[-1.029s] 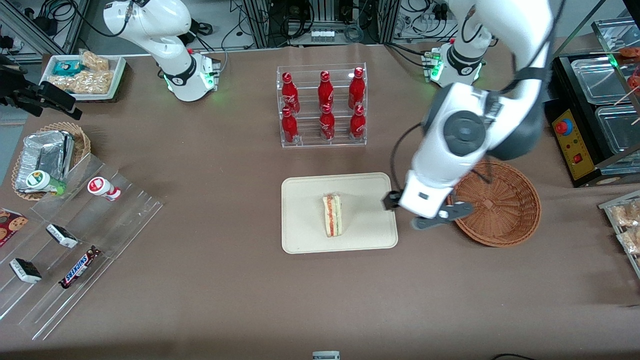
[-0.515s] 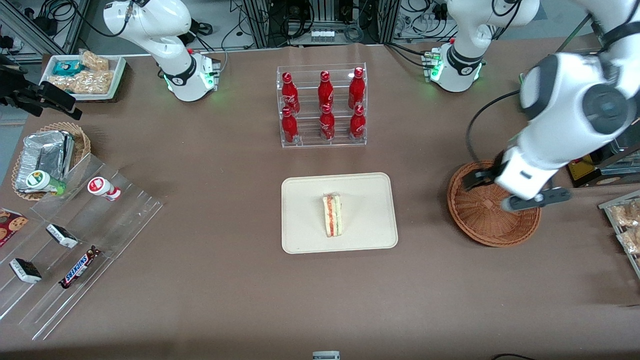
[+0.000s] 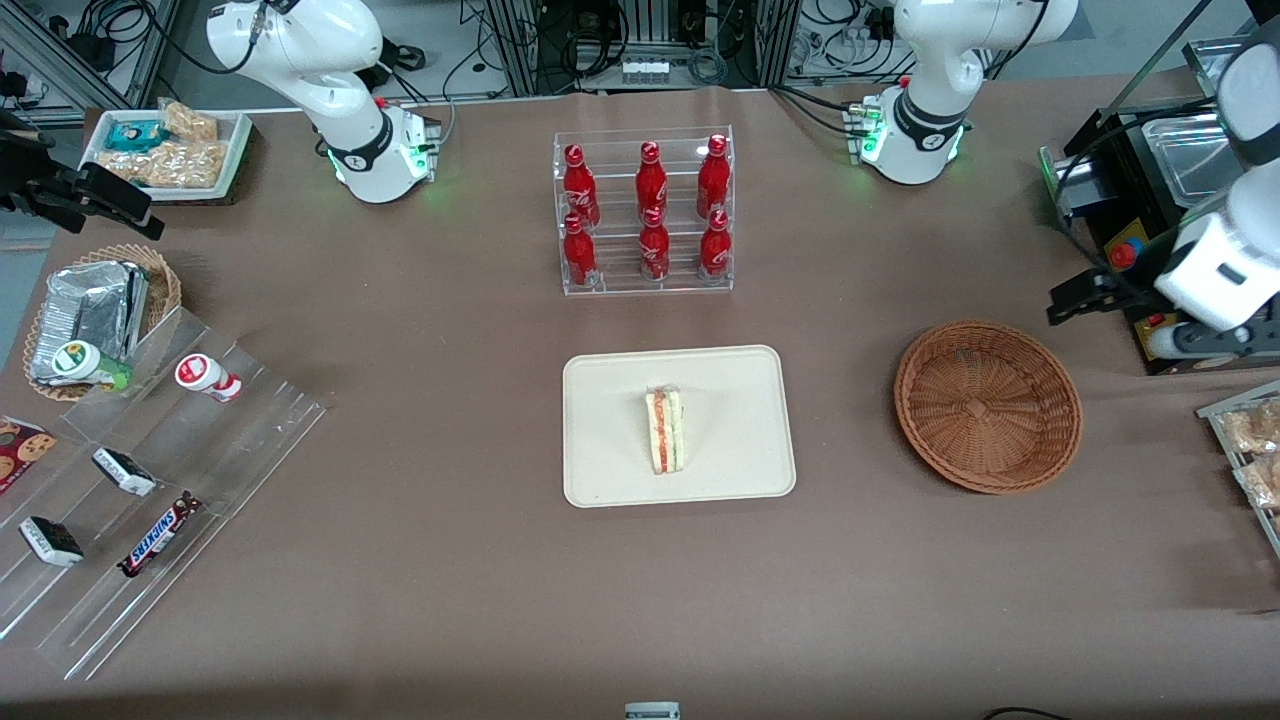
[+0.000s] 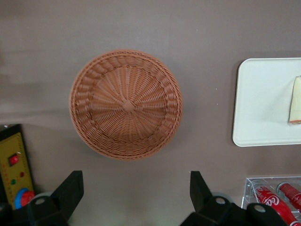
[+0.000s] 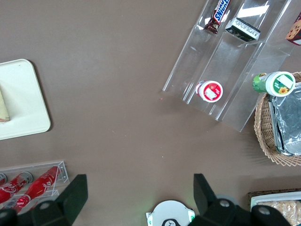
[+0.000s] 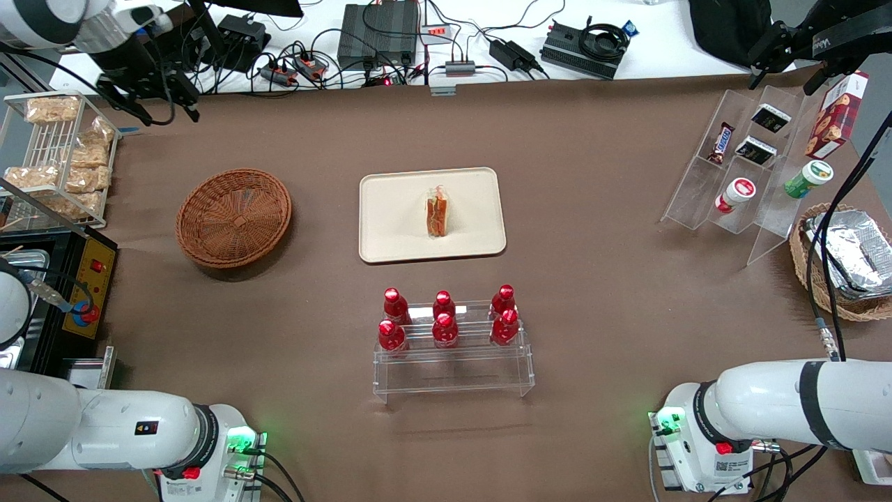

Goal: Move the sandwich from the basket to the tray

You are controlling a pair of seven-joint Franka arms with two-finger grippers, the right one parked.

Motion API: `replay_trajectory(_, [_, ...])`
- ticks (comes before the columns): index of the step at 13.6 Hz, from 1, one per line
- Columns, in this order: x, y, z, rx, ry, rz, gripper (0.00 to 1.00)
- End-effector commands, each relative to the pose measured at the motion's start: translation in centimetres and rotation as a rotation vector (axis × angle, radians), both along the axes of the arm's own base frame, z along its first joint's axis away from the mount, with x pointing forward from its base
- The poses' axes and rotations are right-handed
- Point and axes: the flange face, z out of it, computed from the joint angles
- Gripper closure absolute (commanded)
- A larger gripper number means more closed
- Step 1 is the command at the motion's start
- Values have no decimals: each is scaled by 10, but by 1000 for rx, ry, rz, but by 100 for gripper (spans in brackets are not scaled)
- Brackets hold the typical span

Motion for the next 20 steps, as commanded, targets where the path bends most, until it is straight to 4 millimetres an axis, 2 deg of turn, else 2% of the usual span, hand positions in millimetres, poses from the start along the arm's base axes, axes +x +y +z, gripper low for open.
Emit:
replay_trajectory(1, [3,-1,31,6,-56,-30,0])
replay_trajectory(7, [5,-27,28,17,-45,-81,0])
replay_trajectory(10, [3,-33,27,32,-30,-95,0])
replay_trajectory(12, [-5,-52,32,101,-3,-130,0])
replay_trajectory(15, [-13,-49,52,92,24,-128,0])
replay_trajectory(20, [-15,-57,53,49,23,-131,0])
